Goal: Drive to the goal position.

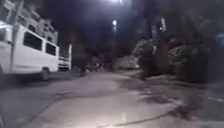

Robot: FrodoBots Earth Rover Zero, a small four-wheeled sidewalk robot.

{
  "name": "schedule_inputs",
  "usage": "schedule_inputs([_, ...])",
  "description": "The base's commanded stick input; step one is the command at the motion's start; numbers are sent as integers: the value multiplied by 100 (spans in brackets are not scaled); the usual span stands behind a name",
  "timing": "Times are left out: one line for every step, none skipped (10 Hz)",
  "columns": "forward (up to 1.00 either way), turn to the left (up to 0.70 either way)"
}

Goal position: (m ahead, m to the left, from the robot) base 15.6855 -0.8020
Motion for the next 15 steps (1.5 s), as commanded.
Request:
schedule_inputs([70,-31])
schedule_inputs([70,-30])
schedule_inputs([70,-16])
schedule_inputs([70,-3])
schedule_inputs([70,0])
schedule_inputs([70,0])
schedule_inputs([70,0])
schedule_inputs([70,0])
schedule_inputs([70,0])
schedule_inputs([70,0])
schedule_inputs([70,0])
schedule_inputs([70,0])
schedule_inputs([70,0])
schedule_inputs([70,0])
schedule_inputs([70,-20])
